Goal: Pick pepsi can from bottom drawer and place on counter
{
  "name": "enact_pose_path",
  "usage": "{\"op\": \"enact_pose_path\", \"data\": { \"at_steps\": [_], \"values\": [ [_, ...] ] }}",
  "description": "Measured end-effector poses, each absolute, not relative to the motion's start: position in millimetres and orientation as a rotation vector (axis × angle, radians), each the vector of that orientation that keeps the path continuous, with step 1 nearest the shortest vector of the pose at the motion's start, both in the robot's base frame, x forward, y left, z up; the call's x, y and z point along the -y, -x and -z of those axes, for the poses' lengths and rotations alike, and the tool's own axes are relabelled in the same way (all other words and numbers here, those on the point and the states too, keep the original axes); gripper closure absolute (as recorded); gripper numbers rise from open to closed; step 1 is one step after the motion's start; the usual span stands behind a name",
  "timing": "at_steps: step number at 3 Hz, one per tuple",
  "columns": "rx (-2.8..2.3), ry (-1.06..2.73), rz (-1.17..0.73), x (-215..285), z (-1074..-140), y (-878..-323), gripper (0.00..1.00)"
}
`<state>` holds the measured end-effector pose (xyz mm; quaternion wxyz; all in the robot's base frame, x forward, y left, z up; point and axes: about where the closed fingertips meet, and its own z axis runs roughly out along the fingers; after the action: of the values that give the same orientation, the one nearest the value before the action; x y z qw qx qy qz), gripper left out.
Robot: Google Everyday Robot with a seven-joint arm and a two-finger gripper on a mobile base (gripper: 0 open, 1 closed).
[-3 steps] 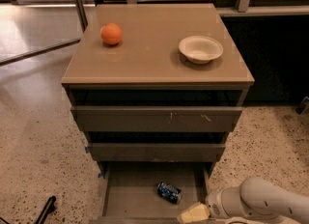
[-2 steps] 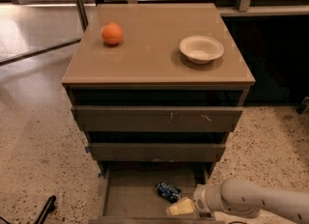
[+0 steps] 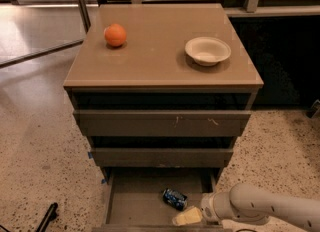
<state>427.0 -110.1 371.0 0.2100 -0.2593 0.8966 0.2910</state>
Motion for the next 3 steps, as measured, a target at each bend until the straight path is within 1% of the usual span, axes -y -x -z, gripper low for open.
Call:
{"op": "enact_pose_path", "data": {
  "at_steps": [1, 3],
  "values": [
    [-2.509, 0.742, -0.831, 105.8, -340.1, -431.8, 0.00],
    [-2.514, 0.735, -0.732, 86.9, -271.5, -472.3, 0.00]
  ]
}}
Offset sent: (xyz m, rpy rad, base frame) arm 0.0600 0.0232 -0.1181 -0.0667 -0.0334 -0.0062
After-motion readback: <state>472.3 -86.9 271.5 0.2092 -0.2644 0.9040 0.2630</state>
